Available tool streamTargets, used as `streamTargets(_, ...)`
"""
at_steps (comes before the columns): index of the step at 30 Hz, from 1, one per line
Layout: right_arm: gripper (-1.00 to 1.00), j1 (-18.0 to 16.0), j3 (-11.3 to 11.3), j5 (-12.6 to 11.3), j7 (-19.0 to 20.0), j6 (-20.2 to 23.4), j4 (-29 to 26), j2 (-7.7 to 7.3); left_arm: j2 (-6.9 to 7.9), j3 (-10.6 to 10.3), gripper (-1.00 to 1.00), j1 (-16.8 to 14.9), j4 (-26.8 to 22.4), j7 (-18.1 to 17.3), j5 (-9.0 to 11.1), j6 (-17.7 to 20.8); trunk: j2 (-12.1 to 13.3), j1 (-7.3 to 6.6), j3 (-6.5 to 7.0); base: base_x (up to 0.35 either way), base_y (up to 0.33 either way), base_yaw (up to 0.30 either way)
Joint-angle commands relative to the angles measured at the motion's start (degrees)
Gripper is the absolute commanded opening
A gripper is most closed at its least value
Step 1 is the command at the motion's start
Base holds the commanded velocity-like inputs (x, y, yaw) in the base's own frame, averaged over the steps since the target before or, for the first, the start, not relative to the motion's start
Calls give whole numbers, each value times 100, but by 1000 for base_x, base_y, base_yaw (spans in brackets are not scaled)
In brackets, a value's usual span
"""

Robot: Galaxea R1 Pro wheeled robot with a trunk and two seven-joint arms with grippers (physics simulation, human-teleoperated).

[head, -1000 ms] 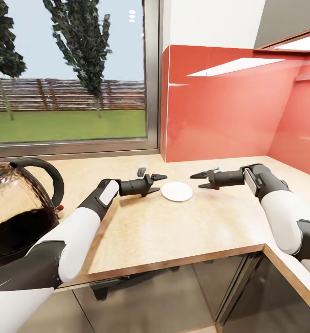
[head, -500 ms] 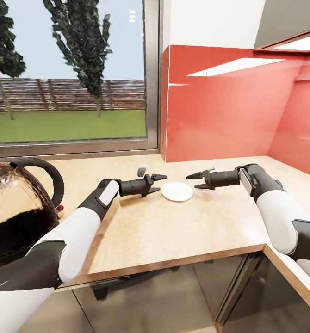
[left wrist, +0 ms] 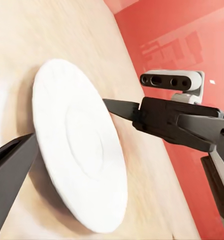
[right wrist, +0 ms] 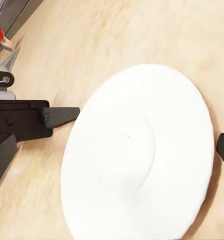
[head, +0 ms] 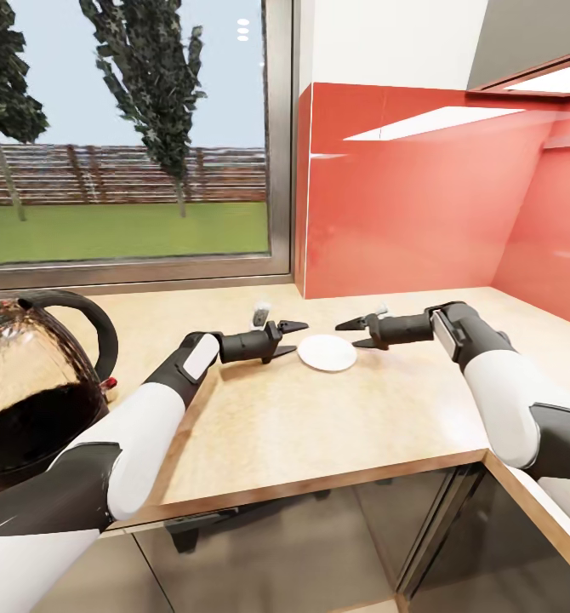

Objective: Set up a coffee station on the kitchen countertop: keep the coffee maker on the countertop, move the bottle of coffee from the kitchen shelf to the counter next to the coffee maker, place a paper coffee filter on top of the coffee maker, put the saucer next to the coffee maker with the coffee cup on the saucer, and place the electric kettle next to the coffee maker.

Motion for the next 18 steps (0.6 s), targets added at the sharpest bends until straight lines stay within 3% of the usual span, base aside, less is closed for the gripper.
streamTargets(1, 100, -4, -42, 61, 39, 34, -2, 8, -8, 11, 100, 0, 10, -4, -171, 14, -2, 0, -7, 0, 0, 0)
streamTargets(18, 100, -4, -40, 62, -85, 34, -2, 108, -16, 3, 100, -1, -2, -30, -171, 14, -2, 0, -7, 0, 0, 0)
